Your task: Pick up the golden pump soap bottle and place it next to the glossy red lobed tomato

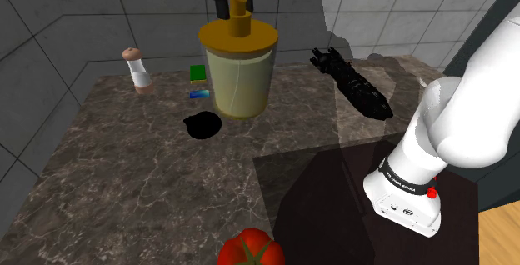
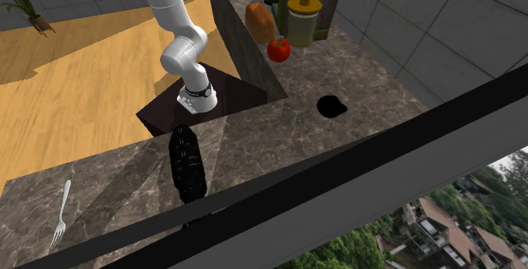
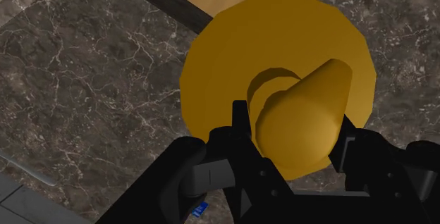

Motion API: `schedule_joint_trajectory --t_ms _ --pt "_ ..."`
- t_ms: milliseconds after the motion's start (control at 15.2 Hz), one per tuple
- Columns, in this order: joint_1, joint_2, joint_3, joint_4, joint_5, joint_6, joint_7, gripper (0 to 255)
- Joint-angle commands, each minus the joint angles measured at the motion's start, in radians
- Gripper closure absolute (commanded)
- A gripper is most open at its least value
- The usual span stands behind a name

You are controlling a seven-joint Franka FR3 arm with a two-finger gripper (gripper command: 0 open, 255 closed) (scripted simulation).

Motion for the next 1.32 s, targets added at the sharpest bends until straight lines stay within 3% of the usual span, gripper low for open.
schedule_joint_trajectory --t_ms 0,264,1254 --pt "0.028 0.023 0.033 0.035 0.000 -0.010 0.064 255" --pt "0.093 0.083 0.101 0.100 -0.012 -0.016 0.196 255" --pt "0.079 -0.012 0.084 -0.212 0.026 0.210 0.153 255"
